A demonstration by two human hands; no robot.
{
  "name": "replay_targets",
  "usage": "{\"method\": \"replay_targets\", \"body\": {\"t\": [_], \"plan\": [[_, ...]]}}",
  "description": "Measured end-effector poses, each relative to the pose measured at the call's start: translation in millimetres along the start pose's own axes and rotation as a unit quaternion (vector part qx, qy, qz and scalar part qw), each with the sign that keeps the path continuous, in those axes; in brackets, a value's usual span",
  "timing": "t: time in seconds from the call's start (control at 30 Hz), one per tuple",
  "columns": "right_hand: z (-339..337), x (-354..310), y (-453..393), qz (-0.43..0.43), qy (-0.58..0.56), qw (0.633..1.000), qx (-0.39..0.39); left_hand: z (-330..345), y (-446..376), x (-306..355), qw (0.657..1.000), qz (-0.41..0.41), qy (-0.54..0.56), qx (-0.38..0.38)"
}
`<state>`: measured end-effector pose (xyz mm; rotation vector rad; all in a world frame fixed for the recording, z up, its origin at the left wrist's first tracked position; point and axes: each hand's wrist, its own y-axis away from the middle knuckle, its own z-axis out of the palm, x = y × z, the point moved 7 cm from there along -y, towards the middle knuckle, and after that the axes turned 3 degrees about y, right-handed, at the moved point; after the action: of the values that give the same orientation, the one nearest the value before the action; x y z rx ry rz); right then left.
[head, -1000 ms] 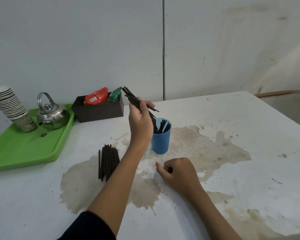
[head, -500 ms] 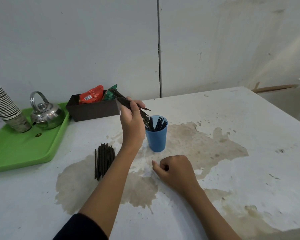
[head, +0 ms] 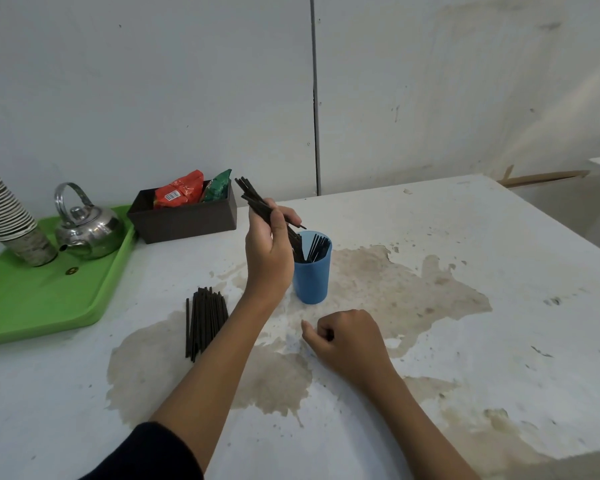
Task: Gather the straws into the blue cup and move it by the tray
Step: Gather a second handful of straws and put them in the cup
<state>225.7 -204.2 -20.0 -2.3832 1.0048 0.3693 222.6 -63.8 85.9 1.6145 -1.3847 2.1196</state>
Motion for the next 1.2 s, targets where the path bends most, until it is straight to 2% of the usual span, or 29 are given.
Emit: {"method": "replay_targets", "body": {"t": [0.17,0.33,0.57,0.87,1.1,1.2], "plan": [[-0.7,-1.7,0.1,-0.003,0.0,1.0,-0.003,-0.2,-6.5,3.5,1.0,0.004,0.014,0.011],[3.3,2.1,-0.4,0.006,0.008,1.0,-0.003,13.5,-3.4,9.9,0.999,0.026,0.022,-0.016],[2.7,1.5,-0.1,0.008,0.0,1.0,-0.002,14.3,9.6,-15.9,0.998,-0.031,-0.029,-0.036],[3.0,1.8,-0.3,0.002,0.009,1.0,-0.002,11.8,15.5,-22.7,0.997,-0.057,-0.043,-0.029],[2.5,1.0,0.0,0.0,0.015,1.0,-0.003,14.2,15.9,-23.0,0.979,-0.022,-0.196,-0.059],[1.0,0.9,0.7,0.0,0.013,1.0,-0.001,11.2,14.9,-26.1,0.963,-0.033,-0.257,-0.074]]}}
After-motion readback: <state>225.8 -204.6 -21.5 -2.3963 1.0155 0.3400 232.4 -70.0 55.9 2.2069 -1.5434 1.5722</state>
